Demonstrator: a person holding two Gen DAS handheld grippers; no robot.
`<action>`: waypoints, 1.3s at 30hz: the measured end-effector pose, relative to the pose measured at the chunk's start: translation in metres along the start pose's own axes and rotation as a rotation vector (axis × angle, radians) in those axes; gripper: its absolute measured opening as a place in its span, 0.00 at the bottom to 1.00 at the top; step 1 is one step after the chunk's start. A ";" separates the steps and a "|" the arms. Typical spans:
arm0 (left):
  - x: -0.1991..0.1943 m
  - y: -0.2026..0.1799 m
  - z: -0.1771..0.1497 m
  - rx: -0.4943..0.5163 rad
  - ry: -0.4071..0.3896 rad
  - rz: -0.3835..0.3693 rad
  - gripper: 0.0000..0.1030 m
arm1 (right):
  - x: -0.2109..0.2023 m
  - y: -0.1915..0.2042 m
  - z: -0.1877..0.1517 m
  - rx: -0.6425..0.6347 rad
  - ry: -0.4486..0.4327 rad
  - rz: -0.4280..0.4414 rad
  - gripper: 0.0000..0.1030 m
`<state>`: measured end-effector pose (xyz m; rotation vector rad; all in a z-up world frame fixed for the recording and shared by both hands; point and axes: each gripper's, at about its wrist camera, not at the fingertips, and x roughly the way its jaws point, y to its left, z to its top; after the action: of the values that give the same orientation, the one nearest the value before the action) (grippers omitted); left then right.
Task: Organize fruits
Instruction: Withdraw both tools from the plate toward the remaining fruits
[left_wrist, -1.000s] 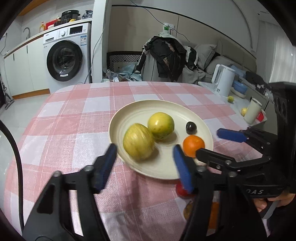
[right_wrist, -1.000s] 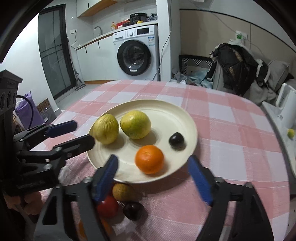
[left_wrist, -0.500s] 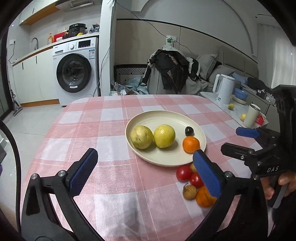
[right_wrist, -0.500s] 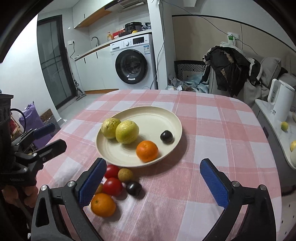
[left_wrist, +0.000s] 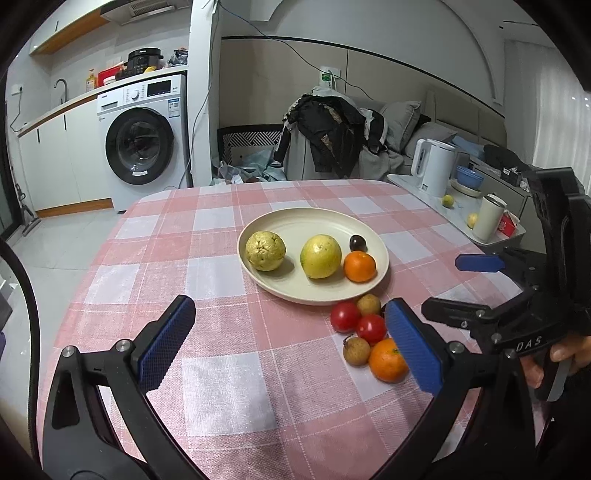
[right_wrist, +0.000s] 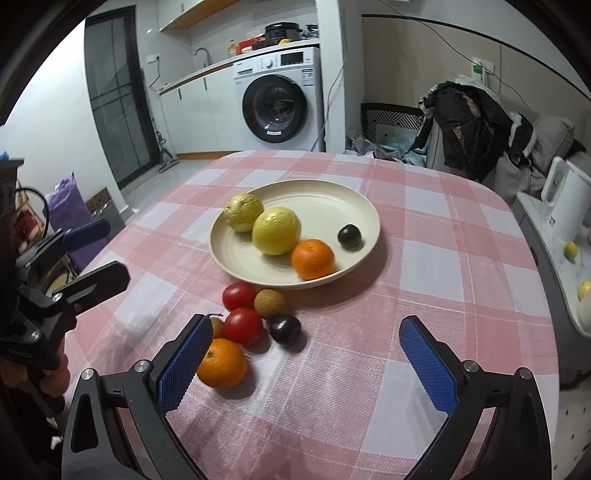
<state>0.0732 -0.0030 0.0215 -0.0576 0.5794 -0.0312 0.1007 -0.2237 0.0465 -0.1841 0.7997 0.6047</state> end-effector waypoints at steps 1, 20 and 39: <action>0.000 -0.001 0.000 0.004 0.003 -0.002 1.00 | 0.000 0.003 0.000 -0.014 0.003 -0.004 1.00; 0.011 0.005 -0.002 -0.006 0.026 0.010 1.00 | 0.026 0.039 -0.017 -0.118 0.105 0.063 1.00; 0.025 0.003 -0.008 0.008 0.063 0.011 1.00 | 0.040 0.041 -0.028 -0.128 0.183 0.084 0.88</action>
<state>0.0901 -0.0011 0.0009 -0.0458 0.6428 -0.0250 0.0815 -0.1831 0.0017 -0.3281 0.9494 0.7263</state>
